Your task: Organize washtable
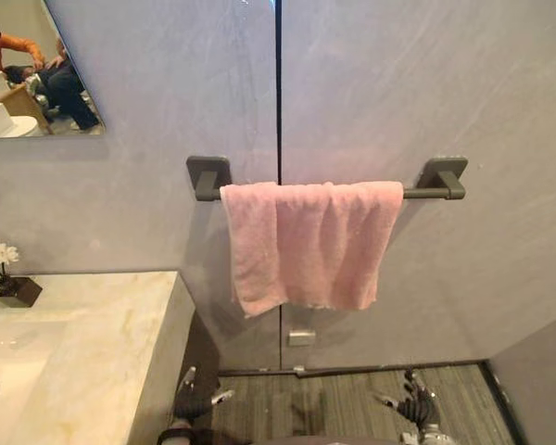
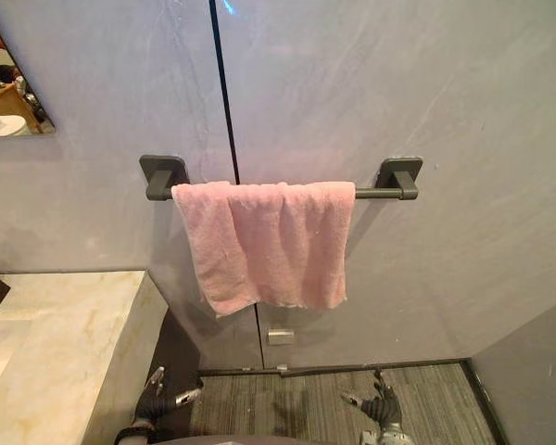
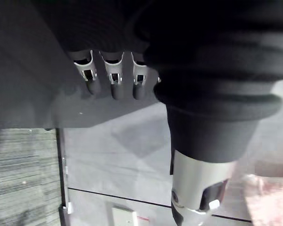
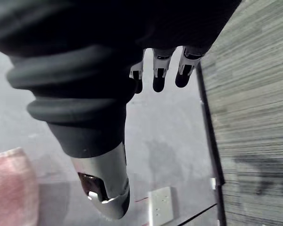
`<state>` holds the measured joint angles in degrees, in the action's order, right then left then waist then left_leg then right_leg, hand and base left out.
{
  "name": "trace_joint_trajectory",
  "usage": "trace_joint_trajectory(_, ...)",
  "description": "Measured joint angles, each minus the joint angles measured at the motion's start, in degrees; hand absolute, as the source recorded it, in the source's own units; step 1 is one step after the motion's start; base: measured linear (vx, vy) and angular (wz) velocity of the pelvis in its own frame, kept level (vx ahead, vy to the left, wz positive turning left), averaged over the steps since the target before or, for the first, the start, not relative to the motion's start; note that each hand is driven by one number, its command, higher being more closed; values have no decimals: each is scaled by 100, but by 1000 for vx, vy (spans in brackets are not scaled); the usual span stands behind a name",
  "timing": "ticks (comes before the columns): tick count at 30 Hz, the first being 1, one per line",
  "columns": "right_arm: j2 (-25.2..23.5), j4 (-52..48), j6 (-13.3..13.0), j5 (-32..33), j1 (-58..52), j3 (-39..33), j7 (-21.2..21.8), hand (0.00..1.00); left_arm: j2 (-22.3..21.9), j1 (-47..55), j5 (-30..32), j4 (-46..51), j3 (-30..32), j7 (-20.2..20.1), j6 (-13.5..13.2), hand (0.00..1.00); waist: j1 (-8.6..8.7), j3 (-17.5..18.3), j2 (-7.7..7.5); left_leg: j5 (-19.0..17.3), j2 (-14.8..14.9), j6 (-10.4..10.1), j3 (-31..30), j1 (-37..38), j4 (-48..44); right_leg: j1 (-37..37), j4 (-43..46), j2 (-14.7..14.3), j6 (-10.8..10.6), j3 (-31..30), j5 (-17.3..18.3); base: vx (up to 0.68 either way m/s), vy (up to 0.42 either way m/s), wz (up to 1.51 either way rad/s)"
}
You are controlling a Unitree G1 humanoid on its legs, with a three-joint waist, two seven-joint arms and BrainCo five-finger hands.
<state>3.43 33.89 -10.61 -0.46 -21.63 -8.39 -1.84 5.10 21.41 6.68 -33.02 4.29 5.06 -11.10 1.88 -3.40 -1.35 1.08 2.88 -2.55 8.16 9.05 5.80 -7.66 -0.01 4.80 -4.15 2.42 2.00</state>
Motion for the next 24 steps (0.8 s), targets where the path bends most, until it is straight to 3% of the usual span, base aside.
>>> trace_joint_trajectory(5, 83, 144, 75, -26, 99, 61, 81, 0, 10, -58, -164, -142, 94, 9, 8, 0, -152, -102, 8, -32, 77, -41, 207, -44, -100, 288, 394, -57, 3, -194, 129, -9, -18, -19)
trace_joint_trajectory(8, 74, 138, 95, -84, 410, 228, 78, 0, 80, -395, -215, -120, 107, 24, 5, 0, -213, -236, -45, -297, 268, 20, 147, -883, -1056, 1033, 1347, -94, -104, -284, 349, -81, -46, -2)
trace_joint_trajectory(9, 64, 130, 94, -84, 444, 252, 78, 0, 71, -487, -237, -115, 109, 32, 1, 0, -246, -313, -5, -329, 315, 10, 94, -1044, -1218, 1230, 1750, -97, -120, -293, 481, -77, -39, 52)
trace_joint_trajectory(10, 44, 119, 95, -84, 414, 299, 84, 0, 94, -693, -271, -115, 82, 34, 0, 0, -249, -320, -52, -391, 352, 16, -175, -1487, -1665, 1587, 3032, -25, -122, -470, 868, -65, -77, 80)
trace_joint_trajectory(11, 43, 118, 100, -80, 358, 357, 83, 0, 99, -765, -294, -96, 89, 39, -4, 0, -246, -313, -84, -398, 357, 14, -359, -1677, -1902, 1609, 3631, 34, -221, -608, 1023, -37, -160, 102)
trace_joint_trajectory(13, 31, 97, 99, -67, 322, 465, 87, 0, 102, -778, -379, -53, 97, 45, -13, 0, -291, -317, -182, -397, 369, 11, -537, -2052, -2300, 1408, 4200, 127, -382, -1032, 1175, -102, -276, 71)
trace_joint_trajectory(14, 38, 66, 96, -58, 396, 518, 86, 0, 77, -727, -380, -70, 135, 107, -7, 0, -425, -366, -256, -382, 390, -12, -552, -2345, -2622, 947, 3830, 150, -486, -1360, 1417, -227, -336, 47)
trace_joint_trajectory(15, 50, 71, 101, -56, 460, 513, 83, 0, 50, -723, -380, -74, 143, 129, -1, 0, -444, -373, -312, -317, 427, -101, -575, -2436, -2688, 750, 3528, 84, -439, -1375, 1660, -356, -423, 41)
trace_joint_trajectory(16, 121, 67, 95, 23, 592, 505, 71, 0, -52, -675, -398, -50, 143, 146, -3, 0, -498, -450, -170, -127, 591, -330, -635, -2546, -2548, 567, 2993, -40, -253, -1251, 2036, -311, -311, 29)
trace_joint_trajectory(17, 150, 66, 89, 51, 641, 508, 65, 0, -108, -652, -420, -27, 129, 146, -3, 0, -576, -458, -120, -2, 636, -372, -681, -2621, -2464, 543, 2851, -82, -162, -1154, 2165, -451, -394, 32)
trace_joint_trajectory(18, 202, 67, 74, 80, 699, 506, 52, 0, -196, -628, -492, 52, 61, 156, -3, 0, -585, -481, -45, 245, 697, -397, -815, -2730, -2245, 583, 2656, -192, 93, -967, 2403, -394, -330, 65)
trace_joint_trajectory(19, 328, 110, 76, 95, 751, 514, 42, 0, -358, -615, -515, 110, -29, 159, 1, 0, -546, -582, 257, 484, 900, -317, -1023, -2753, -1842, 631, 2683, -503, 245, -648, 2315, -590, -407, 130)
trace_joint_trajectory(20, 377, 236, 95, 93, 757, 504, 30, 0, -435, -609, -598, 151, -102, 146, -8, 0, -430, -658, 254, 242, 1034, -199, -896, -2704, -1403, 672, 2594, -525, 441, -212, 2163, -455, -301, 146)
trace_joint_trajectory(21, 378, 297, 97, 93, 769, 492, 12, 0, -440, -593, -607, 149, -119, 145, -5, 0, -402, -692, 217, 229, 1030, -186, -771, -2717, -1394, 681, 2588, -481, 492, -48, 2120, -484, -317, 153)
trace_joint_trajectory(24, 468, 356, 100, 106, 763, 478, -86, 0, -412, -475, -604, 276, -162, 144, 1, 0, -336, -714, 152, 193, 992, -144, -94, -2761, -2557, 749, 2288, -282, 686, 596, 1763, -320, -190, 103)
